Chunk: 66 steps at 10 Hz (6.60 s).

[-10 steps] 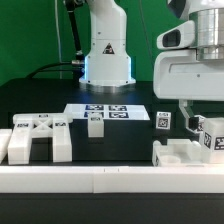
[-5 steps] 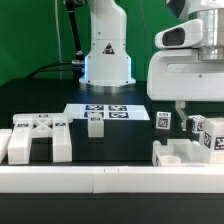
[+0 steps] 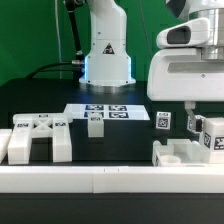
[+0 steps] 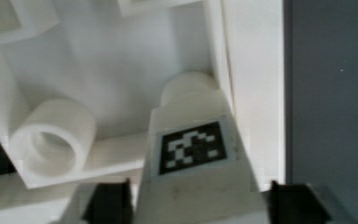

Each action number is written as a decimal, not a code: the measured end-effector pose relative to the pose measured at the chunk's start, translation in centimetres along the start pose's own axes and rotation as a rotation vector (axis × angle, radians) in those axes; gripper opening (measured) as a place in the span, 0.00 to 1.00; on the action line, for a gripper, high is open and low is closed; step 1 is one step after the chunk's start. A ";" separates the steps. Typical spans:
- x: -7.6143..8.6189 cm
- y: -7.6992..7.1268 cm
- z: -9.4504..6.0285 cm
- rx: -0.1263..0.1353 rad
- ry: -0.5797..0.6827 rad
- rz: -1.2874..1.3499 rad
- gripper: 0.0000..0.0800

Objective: Assemble chair

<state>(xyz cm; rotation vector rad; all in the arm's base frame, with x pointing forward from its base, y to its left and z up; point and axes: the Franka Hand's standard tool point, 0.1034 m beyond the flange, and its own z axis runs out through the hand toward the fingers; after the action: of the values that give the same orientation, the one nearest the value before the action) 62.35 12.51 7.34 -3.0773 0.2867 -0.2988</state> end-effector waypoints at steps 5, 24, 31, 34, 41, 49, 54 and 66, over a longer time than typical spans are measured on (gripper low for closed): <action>0.0 0.0 0.0 0.002 -0.001 0.178 0.36; 0.4 -0.6 -0.5 -0.018 0.019 0.682 0.81; 0.3 -0.6 -0.4 -0.046 0.017 0.077 0.81; 0.5 0.0 -0.4 -0.055 0.016 -0.116 0.81; 0.6 0.0 -0.4 -0.051 0.021 0.045 0.36; 0.3 0.1 -0.4 -0.061 0.034 0.814 0.36; 0.5 0.7 -0.4 -0.066 0.052 1.245 0.37; 0.6 0.9 -0.5 -0.086 0.014 0.447 0.81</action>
Offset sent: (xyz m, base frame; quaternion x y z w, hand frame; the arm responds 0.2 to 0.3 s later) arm 0.0000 0.0000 0.0000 0.0000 0.0000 0.1296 0.9916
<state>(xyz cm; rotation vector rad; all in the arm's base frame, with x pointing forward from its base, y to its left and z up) 62.71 11.51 7.89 -2.9762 0.9877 -0.2923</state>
